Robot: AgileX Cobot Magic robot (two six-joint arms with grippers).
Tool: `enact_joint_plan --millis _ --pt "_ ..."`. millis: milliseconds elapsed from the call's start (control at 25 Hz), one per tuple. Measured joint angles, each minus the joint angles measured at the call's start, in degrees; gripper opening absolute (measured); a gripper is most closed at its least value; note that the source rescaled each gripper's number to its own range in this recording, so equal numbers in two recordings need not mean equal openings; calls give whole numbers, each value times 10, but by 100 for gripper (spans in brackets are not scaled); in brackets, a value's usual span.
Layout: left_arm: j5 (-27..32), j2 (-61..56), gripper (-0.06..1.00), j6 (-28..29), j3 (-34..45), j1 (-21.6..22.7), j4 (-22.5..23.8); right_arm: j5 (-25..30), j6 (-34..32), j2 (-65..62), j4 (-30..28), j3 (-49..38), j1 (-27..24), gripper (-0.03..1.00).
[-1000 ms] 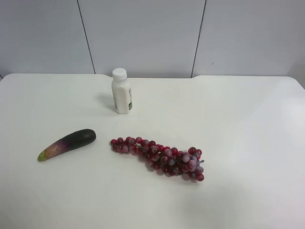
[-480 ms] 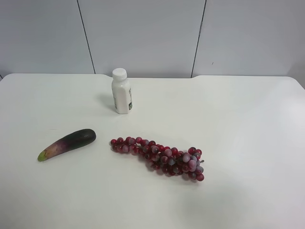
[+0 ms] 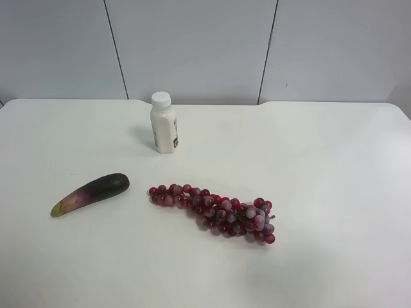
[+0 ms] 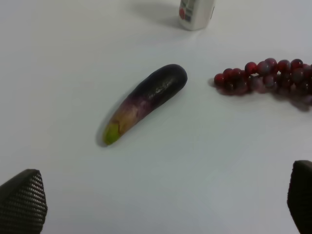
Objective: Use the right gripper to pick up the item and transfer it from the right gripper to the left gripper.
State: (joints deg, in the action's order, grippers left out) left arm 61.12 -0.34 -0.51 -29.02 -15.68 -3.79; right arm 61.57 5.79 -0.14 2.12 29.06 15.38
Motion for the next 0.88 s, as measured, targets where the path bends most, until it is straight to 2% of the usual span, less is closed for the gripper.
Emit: enact_joint_plan --millis 440,560,760,880 --pt "-4 0 100 1 0 7 -2 0 0 0 0 0 0 100" --pt "-5 0 100 1 0 43 -2 0 0 0 0 0 0 100" --pt "-5 0 100 1 0 131 -2 0 0 0 0 0 0 100" --pt "-5 0 100 1 0 157 -2 0 0 0 0 0 0 100"
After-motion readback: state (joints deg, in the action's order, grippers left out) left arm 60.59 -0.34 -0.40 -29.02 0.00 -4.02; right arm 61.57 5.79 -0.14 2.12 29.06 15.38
